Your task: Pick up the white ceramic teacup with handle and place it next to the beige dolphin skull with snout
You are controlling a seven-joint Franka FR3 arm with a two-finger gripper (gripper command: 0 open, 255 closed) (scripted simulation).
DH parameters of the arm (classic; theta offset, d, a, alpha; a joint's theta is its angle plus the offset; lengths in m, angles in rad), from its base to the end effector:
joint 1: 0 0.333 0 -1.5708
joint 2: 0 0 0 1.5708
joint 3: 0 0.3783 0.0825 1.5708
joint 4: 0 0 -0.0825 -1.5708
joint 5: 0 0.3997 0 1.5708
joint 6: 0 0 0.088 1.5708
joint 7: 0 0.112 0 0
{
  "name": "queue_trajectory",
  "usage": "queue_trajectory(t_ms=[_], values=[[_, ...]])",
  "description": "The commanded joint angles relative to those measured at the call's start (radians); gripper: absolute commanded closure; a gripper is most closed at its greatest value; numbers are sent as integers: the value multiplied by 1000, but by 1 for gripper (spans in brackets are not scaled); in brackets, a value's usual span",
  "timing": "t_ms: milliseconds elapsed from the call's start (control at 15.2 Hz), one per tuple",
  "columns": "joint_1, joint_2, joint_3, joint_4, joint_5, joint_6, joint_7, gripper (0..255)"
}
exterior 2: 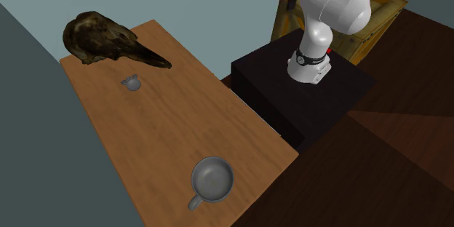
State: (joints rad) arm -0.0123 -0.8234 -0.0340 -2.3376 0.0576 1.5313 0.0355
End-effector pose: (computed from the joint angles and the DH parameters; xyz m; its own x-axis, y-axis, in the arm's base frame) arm 0.2628 -0.0105 0.6453 0.9975 -0.0689 0.0140 -0.0675 -0.9943 -0.0829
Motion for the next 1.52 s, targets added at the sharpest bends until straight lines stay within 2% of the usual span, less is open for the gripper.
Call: queue_trajectory(t_ms=[0, 726, 1452], values=[[0, 0, 0, 0, 0, 0, 0, 0], [36, 342, 81, 40, 50, 302, 64, 0], [63, 746, 143, 242, 45, 503, 133, 0]])
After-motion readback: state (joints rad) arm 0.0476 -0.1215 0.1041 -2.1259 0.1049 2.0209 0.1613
